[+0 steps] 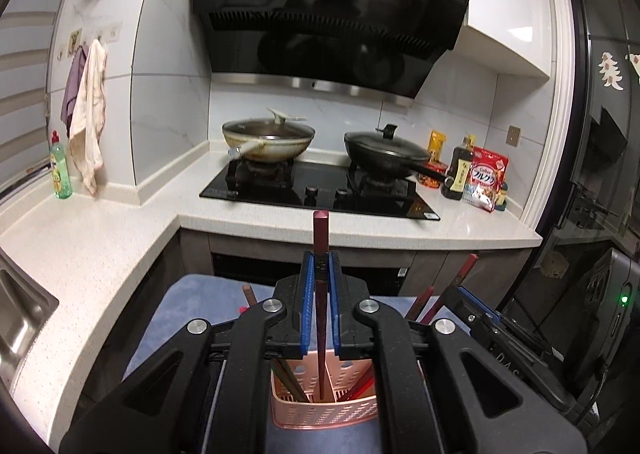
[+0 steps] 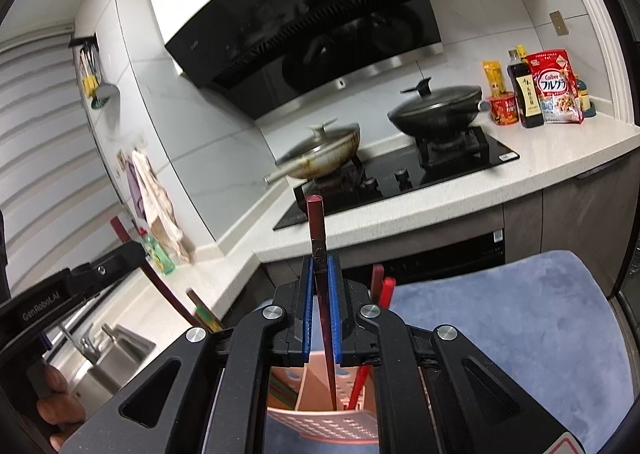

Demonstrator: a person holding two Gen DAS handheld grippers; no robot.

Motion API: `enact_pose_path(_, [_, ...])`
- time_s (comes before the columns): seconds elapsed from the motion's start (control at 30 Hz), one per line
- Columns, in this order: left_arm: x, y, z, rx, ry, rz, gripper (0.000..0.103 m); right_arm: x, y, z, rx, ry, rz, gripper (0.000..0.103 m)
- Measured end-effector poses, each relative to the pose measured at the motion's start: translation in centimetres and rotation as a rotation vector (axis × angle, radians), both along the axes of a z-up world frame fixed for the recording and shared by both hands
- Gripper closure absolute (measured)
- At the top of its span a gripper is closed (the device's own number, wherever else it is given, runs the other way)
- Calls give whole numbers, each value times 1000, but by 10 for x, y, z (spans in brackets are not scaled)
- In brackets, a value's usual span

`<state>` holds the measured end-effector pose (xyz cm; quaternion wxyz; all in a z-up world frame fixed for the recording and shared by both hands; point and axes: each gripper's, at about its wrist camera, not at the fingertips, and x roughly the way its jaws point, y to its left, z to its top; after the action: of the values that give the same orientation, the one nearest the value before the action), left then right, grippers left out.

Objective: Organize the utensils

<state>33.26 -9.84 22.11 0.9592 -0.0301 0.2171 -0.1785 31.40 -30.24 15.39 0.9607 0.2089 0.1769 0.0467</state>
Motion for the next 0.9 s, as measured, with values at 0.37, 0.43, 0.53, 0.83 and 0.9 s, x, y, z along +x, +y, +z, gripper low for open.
enact_pose_path(0.37, [-1, 2, -20, 30, 40, 41, 64, -13, -2, -6, -49, 36, -9, 79])
enact_pose_path(0.43, [-6, 4, -19, 33, 31, 51, 59, -22, -2, -2, -53, 30, -10, 74])
enact_pose_path(0.53, [-16, 4, -19, 61, 22, 58, 52, -34, 0, 2, -78, 31, -10, 65])
enact_pose_path(0.83, [-51, 2, -33, 177, 27, 92, 40, -72, 16, -3, -172, 98, -18, 55])
enact_pose_path(0.9, [-58, 3, -39, 190, 49, 89, 40, -83, 21, -6, -195, 111, -25, 55])
